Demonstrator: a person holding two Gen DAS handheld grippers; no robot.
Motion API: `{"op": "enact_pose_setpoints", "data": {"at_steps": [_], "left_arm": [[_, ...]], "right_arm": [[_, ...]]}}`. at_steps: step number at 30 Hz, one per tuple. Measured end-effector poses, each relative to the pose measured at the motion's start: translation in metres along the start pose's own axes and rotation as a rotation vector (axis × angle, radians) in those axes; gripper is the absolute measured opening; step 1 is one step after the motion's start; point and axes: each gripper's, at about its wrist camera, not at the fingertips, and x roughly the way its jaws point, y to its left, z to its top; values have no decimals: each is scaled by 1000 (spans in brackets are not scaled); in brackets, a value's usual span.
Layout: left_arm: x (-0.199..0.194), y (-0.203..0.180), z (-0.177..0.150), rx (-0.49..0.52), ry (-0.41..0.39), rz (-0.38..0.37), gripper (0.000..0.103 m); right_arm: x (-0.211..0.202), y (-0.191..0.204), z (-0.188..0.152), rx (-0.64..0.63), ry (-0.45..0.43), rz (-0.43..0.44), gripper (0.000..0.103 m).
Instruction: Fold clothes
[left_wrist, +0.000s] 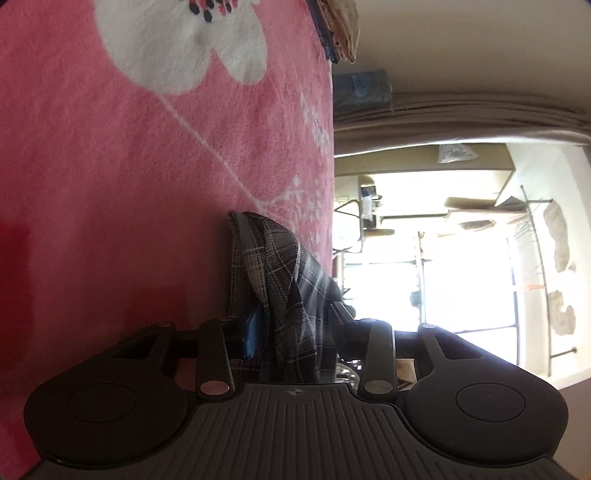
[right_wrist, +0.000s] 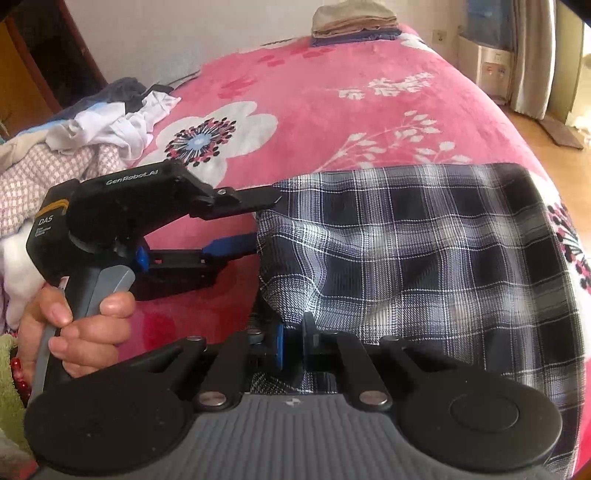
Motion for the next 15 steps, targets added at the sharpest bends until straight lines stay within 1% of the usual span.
{"op": "enact_pose_setpoints", "data": {"at_steps": [3, 6, 10, 12, 15], "left_arm": [[-12, -4, -2, 13, -20, 15, 43], [-20, -9, -6, 12, -14, -14, 44], [-10, -12, -9, 10, 25, -11, 44], [-2, -11, -10, 4, 40, 13, 44], [4, -8, -13, -17, 47, 30, 44]], "right_arm": [[-2, -3, 0, 23, -10, 10, 9], [-3, -5, 0, 38, -18, 20, 9], [-4, -6, 0, 46, -24, 27, 9], [-6, -5, 0, 50, -31, 28, 9], [-9, -6, 1, 55, -40, 24, 9]]}}
